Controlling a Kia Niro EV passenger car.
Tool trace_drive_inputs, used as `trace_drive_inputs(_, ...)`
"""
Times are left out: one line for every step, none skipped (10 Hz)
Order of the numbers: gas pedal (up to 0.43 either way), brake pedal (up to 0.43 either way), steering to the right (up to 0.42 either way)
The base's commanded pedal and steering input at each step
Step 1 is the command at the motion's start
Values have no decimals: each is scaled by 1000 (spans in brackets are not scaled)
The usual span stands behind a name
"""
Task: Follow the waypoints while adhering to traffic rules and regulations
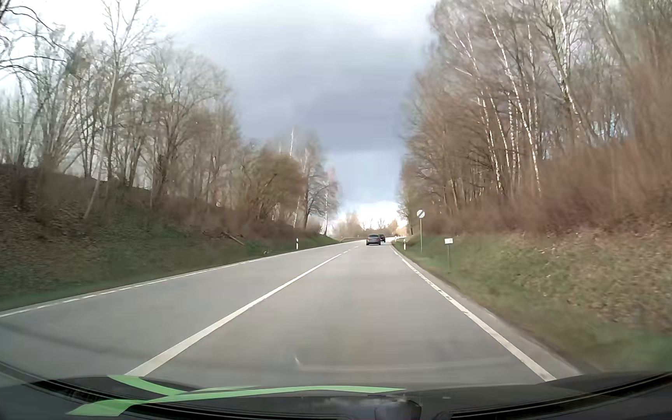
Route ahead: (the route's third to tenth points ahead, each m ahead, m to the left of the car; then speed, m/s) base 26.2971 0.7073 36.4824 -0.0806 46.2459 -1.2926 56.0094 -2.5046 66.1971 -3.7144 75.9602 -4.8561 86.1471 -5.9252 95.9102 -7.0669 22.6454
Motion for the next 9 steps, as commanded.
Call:
trace_drive_inputs(169, 0, 1)
trace_drive_inputs(169, 0, 1)
trace_drive_inputs(169, 0, 2)
trace_drive_inputs(169, 0, 3)
trace_drive_inputs(169, 0, 3)
trace_drive_inputs(169, 0, 3)
trace_drive_inputs(169, 0, 3)
trace_drive_inputs(169, 0, 3)
trace_drive_inputs(169, 0, 3)
